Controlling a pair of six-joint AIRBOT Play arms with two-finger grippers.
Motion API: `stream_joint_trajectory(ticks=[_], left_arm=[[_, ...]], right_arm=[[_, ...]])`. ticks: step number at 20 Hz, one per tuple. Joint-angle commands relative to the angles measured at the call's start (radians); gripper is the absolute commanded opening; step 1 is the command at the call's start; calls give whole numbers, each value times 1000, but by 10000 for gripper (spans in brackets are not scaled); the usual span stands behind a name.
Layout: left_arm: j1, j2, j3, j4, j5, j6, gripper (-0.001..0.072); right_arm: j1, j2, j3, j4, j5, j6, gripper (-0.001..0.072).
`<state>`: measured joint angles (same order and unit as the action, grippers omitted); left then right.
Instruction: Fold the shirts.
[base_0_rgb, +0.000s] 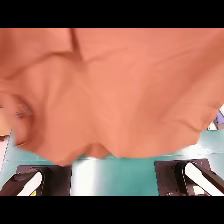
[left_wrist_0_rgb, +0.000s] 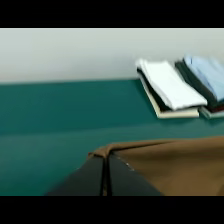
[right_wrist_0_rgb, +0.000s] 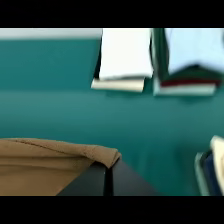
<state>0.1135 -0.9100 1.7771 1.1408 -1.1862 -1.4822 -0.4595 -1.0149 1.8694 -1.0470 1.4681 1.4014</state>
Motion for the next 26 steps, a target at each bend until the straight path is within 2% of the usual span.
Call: stream_joint_trajectory(ticks=[1, 4, 6, 8, 11, 14, 16, 20, 24, 25, 26], left_arm=[[-24, -203, -193, -69, -34, 68, 24], [-95, -437, -269, -40, -12, 130, 24], [-114, -576, -269, -19, 18, 129, 24], [-114, -655, -269, -24, 78, 124, 24], [-114, -678, -261, -26, 135, 123, 24], [-114, -676, -218, -23, 25, 130, 25], [-114, -678, -235, -21, -53, 130, 25], [-114, -678, -377, -22, -62, 130, 25], [-114, -678, -480, -24, -45, 128, 27], [-114, -678, -485, -24, -46, 121, 74], [-114, -676, -485, -24, -48, 105, 383]], right_arm=[[129, -125, -183, -163, 17, 5, 20], [266, -304, -286, -306, -12, 11, 21], [301, -432, -290, -314, -49, 25, 20], [317, -546, -231, -307, -64, 35, 21], [326, -668, -78, -307, -61, 46, 20], [321, -683, 1, -322, -27, 45, 21], [312, -651, -43, -367, -10, 44, 21], [309, -571, -279, -449, -39, 37, 21], [307, -539, -424, -406, -112, 39, 28], [307, -534, -438, -384, -129, 42, 101], [306, -532, -439, -362, -137, 44, 330]])
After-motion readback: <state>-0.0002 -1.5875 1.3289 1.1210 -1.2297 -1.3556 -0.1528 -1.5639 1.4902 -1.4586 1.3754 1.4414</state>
